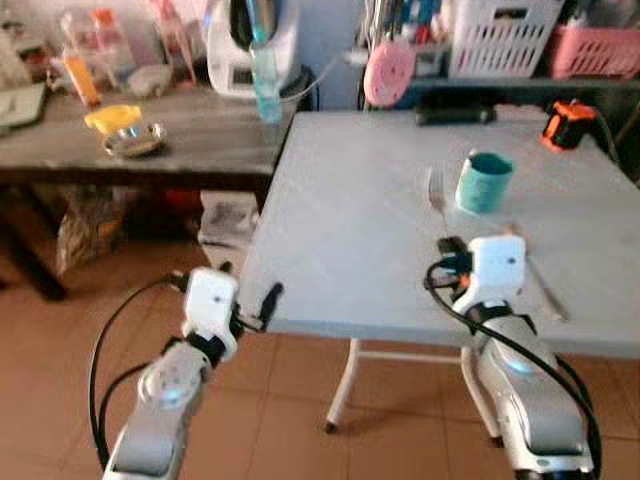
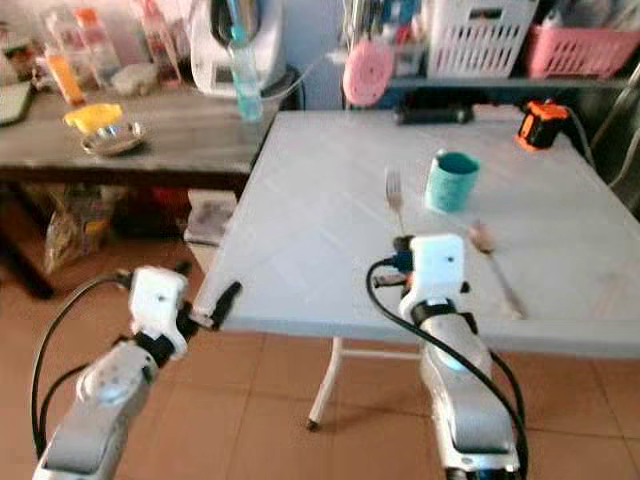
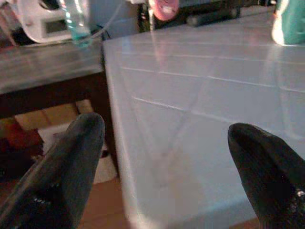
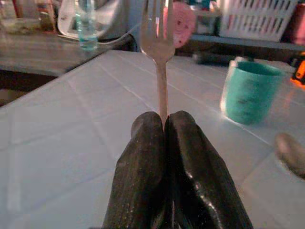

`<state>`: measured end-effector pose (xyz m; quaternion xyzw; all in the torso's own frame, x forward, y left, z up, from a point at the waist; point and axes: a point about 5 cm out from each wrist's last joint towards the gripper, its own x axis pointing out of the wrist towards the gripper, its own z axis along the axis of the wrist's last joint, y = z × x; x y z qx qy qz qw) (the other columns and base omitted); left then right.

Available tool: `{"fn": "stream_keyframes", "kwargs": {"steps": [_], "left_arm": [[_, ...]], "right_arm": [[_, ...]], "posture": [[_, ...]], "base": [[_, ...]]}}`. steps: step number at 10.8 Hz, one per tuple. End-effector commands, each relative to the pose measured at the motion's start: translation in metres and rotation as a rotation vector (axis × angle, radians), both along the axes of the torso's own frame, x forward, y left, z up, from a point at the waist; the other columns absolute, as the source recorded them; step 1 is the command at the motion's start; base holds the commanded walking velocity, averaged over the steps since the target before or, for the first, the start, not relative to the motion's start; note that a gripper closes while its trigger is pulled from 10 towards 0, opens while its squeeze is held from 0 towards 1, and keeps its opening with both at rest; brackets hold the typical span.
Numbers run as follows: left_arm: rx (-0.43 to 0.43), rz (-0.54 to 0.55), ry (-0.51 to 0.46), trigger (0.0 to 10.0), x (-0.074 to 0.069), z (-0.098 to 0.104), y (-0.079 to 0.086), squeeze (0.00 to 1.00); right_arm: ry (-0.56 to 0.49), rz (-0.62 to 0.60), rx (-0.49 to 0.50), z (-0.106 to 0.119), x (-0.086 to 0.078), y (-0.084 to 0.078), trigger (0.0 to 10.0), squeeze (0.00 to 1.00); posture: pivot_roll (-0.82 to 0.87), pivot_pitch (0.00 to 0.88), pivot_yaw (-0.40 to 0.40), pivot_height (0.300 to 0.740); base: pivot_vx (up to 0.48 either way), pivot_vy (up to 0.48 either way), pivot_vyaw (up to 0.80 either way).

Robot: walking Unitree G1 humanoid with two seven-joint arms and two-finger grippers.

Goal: Setting the table

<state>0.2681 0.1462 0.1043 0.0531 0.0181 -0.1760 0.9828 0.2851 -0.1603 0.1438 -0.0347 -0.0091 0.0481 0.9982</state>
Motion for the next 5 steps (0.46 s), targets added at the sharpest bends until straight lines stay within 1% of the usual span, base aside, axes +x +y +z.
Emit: {"fn": "stream_keyframes", "kwargs": {"steps": [1,5], "left_arm": [[0.017,0.033,-0.009,10.0,0.0014,0.0024,0.0089,0.0],[0.006,0.029,-0.023,10.0,0.0057,0.0069,0.0056,0.0]], "right_arm": [[-0.03,0.021,0.012,0.0065,0.0015,0.0085,10.0,0.0],[-0.031,0.013,0.015,0.0058,0.002,0.0082,10.0,0.0]], "posture": [[0.02,0.01,0.059,0.74],[0.02,0.008,0.062,0.74]], "base": [[0.0,0.48,0.0],[0.0,0.48,0.0]]}}
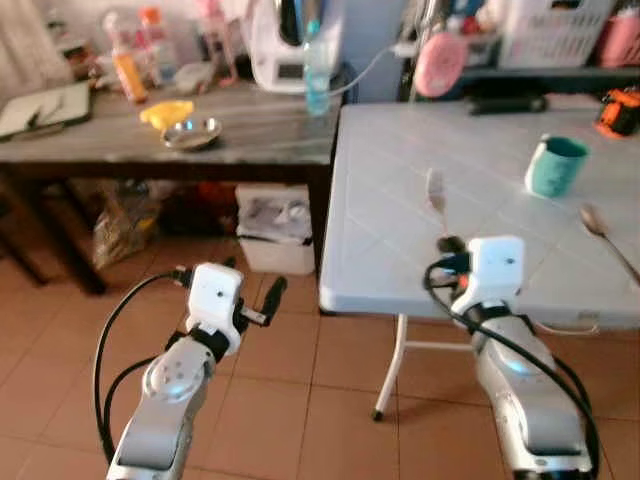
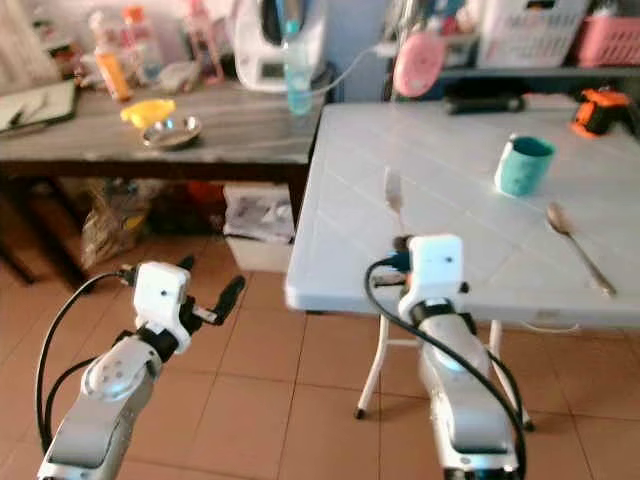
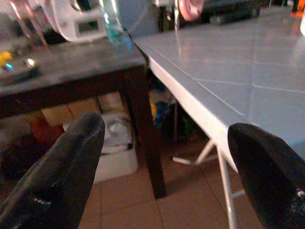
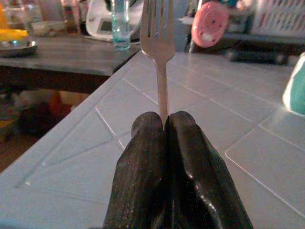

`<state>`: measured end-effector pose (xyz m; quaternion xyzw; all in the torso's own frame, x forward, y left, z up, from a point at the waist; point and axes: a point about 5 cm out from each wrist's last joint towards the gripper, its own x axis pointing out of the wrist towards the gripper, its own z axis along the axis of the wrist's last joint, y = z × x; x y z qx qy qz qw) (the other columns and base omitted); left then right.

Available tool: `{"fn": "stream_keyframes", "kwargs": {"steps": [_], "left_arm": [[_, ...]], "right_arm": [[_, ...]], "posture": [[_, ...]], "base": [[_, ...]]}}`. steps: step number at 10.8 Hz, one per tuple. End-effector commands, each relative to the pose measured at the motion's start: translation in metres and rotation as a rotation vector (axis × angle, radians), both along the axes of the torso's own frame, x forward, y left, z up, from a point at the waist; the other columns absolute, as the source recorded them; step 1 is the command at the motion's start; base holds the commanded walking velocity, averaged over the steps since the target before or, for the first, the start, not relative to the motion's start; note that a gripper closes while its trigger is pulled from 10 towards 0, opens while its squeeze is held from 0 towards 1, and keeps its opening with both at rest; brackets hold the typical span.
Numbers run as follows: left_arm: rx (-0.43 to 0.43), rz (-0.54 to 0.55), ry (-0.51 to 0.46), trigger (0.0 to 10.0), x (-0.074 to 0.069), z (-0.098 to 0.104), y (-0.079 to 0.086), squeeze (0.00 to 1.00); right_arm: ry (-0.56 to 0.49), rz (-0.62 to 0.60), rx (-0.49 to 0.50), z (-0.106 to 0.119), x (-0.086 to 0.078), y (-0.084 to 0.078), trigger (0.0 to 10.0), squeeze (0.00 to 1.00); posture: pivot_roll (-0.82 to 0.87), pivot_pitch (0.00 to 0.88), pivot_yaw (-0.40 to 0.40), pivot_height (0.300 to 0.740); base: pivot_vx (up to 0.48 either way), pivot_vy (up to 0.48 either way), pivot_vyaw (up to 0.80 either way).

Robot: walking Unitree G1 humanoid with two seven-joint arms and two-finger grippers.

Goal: Setting the table

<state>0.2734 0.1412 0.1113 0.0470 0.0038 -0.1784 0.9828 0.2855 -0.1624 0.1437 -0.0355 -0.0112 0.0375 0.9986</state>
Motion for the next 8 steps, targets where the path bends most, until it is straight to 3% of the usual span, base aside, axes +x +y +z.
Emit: {"fn": "stream_keyframes", "kwargs": {"steps": [1,8], "left_arm": [[0.018,0.036,-0.001,10.0,0.0012,0.0015,0.0084,0.0],[0.016,0.038,-0.008,10.0,0.0024,0.0016,0.0067,0.0]], "right_arm": [[-0.025,0.033,0.02,0.0057,0.002,0.01,10.0,0.0],[-0.029,0.028,-0.004,0.0055,0.0056,0.0049,10.0,0.0]], "posture": [[0.03,0.007,0.059,0.74],[0.03,0.0,0.051,0.74]], "base": [[0.0,0.48,0.0],[0.0,0.48,0.0]]}}
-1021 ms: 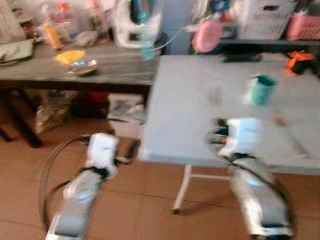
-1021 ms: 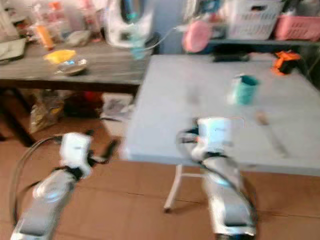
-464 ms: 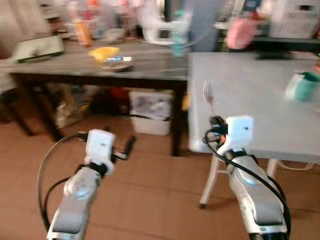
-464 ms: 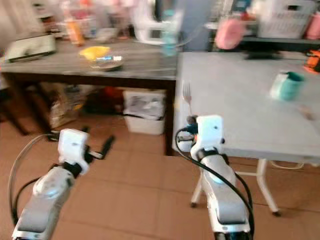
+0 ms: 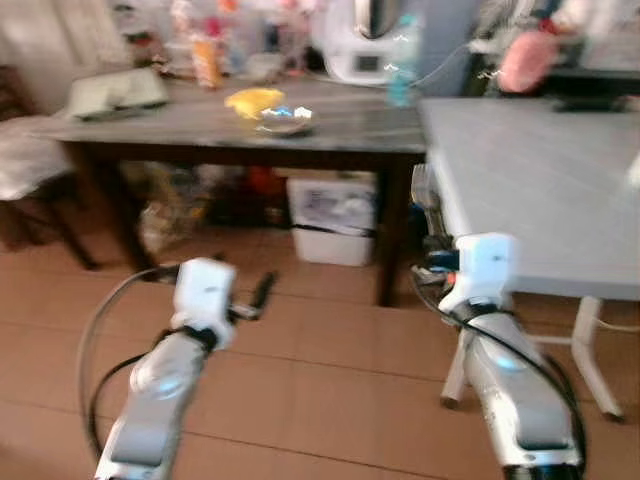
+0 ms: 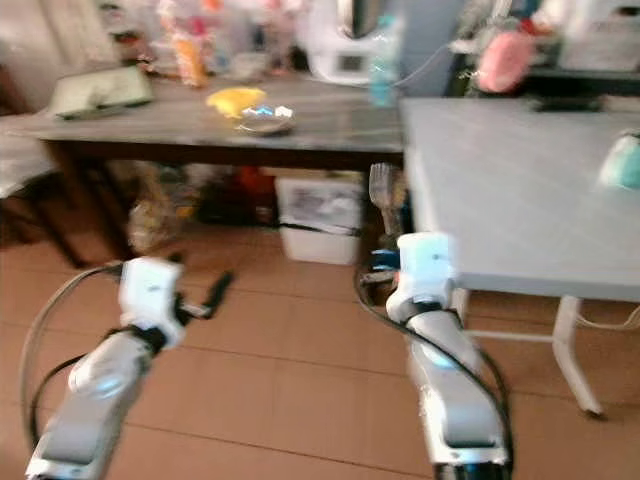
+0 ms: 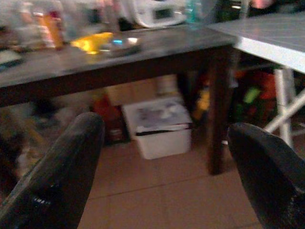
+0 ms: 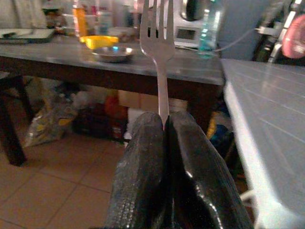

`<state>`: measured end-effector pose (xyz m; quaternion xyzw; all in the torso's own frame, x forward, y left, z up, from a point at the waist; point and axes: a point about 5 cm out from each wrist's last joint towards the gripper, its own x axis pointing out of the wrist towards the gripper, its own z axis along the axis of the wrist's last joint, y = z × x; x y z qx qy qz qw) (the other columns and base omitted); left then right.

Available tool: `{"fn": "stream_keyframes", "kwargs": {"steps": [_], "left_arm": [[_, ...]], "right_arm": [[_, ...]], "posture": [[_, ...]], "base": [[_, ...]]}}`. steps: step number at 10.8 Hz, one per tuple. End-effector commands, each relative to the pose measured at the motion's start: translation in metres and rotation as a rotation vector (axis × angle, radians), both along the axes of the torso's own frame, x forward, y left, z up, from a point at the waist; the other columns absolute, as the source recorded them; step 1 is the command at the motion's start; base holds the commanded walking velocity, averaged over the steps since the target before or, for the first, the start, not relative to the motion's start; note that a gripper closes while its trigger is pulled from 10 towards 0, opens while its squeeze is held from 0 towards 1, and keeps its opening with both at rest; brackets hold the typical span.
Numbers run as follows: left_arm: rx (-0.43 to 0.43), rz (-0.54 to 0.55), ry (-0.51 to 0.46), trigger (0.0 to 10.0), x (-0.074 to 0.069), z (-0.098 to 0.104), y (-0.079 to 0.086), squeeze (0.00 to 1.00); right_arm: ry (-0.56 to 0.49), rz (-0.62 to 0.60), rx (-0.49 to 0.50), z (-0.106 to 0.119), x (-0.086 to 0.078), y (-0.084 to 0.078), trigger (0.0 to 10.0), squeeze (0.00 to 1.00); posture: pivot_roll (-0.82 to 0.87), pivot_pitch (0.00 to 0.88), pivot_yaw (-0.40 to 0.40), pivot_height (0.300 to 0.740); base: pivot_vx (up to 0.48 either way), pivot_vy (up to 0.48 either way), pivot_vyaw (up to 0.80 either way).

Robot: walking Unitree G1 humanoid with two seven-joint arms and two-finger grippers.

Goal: Setting the table

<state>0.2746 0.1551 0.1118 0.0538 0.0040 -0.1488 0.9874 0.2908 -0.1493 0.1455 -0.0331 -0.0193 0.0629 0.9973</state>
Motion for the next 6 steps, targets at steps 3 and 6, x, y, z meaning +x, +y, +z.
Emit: {"fn": "stream_keyframes", "kwargs": {"steps": [3,6], "left_arm": [[0.005,-0.019,-0.033,10.0,0.0003,0.0038,-0.0092,0.0],[-0.019,-0.039,-0.042,10.0,0.0001,0.0058,-0.0114,0.0]], "right_arm": [[-0.017,-0.023,-0.011,0.0035,0.0003,-0.0079,10.0,0.0],[-0.017,-0.025,-0.015,0.0034,-0.0002,-0.0091,10.0,0.0]], "posture": [[0.03,0.0,0.046,0.74],[0.03,0.0,0.047,0.74]], "base": [[0.0,0.16,0.0],[0.0,0.0,0.0]]}}
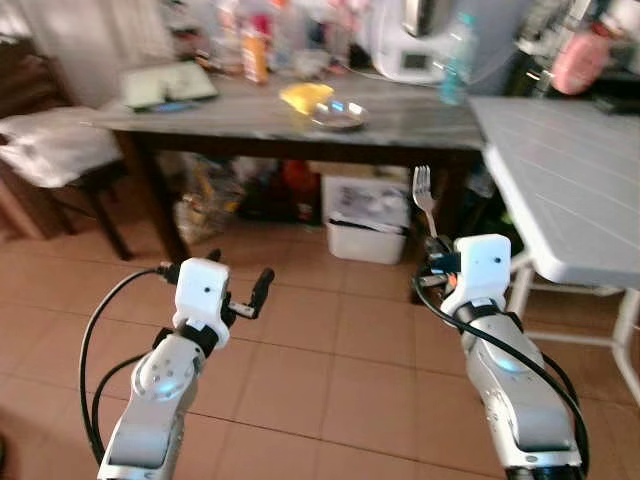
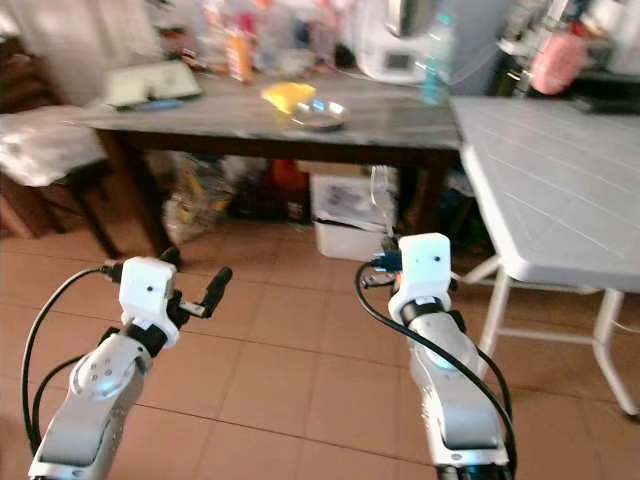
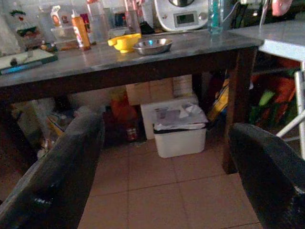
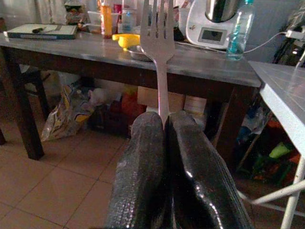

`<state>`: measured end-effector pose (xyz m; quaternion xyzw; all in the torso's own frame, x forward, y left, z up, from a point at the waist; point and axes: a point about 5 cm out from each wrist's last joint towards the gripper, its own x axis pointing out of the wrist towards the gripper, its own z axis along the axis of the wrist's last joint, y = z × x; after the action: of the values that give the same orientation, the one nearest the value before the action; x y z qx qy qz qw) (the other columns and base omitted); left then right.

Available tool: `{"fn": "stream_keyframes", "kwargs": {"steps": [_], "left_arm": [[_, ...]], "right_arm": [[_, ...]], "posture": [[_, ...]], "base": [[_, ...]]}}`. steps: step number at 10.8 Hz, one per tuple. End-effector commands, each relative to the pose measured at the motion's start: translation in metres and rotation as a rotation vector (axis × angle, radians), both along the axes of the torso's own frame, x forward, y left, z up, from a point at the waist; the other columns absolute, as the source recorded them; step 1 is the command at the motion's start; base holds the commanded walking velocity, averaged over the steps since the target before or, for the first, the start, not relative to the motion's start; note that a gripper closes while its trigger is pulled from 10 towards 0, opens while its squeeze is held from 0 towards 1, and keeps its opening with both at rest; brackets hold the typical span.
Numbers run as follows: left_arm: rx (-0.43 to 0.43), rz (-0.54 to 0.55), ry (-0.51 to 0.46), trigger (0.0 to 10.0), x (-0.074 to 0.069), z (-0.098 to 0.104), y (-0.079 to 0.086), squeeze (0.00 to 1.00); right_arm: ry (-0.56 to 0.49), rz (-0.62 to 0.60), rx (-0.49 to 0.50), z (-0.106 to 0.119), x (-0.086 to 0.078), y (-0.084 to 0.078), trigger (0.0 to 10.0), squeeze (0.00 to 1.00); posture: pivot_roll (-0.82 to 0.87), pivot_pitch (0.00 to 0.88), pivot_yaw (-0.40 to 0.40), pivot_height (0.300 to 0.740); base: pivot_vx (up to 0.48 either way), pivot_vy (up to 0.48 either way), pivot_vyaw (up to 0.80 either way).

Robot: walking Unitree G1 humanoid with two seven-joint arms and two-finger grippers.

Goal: Setting the table

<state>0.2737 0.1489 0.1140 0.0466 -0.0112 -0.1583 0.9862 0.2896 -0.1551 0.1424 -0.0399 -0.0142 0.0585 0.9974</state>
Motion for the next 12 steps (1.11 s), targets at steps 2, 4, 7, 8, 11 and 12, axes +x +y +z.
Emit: {"fn": "stream_keyframes", "kwargs": {"steps": [2,4,7,8,11,12], "left_arm": [[-0.014,-0.039,-0.025,10.0,0.0009,0.0055,-0.0069,0.0],[-0.024,-0.052,-0.024,10.0,0.0004,0.0055,-0.0089,0.0],[-0.032,-0.059,-0.018,10.0,-0.0005,0.0043,-0.0094,0.0],[-0.036,-0.066,-0.016,10.0,-0.0013,0.0037,-0.0104,0.0],[-0.036,-0.073,-0.011,10.0,-0.0019,0.003,-0.0111,0.0],[-0.035,-0.074,-0.011,10.0,-0.0019,0.003,-0.0113,0.0]], "right_arm": [[-0.026,-0.02,-0.005,0.0063,0.0002,-0.0048,10.0,0.0],[-0.026,-0.019,-0.006,0.0054,0.0002,-0.0026,10.0,0.0],[-0.025,-0.017,-0.01,0.0053,0.0002,-0.0024,10.0,0.0],[-0.026,-0.016,-0.01,0.0054,0.0003,-0.0022,10.0,0.0],[-0.025,-0.018,-0.011,0.0053,-0.0001,-0.0023,10.0,0.0],[-0.023,-0.018,-0.011,0.0048,-0.0002,-0.0023,10.0,0.0]], "posture": [[0.02,0.0,0.049,0.74],[0.02,0.0,0.047,0.74],[0.02,0.0,0.045,0.74],[0.02,0.0,0.045,0.74],[0.02,0.0,0.046,0.74],[0.02,0.0,0.046,0.74]], "base": [[0.0,0.0,0.0],[0.261,0.0,0.0],[0.3,0.0,0.0],[0.307,0.0,0.0],[0.314,0.0,0.0],[0.315,0.0,0.0]]}}
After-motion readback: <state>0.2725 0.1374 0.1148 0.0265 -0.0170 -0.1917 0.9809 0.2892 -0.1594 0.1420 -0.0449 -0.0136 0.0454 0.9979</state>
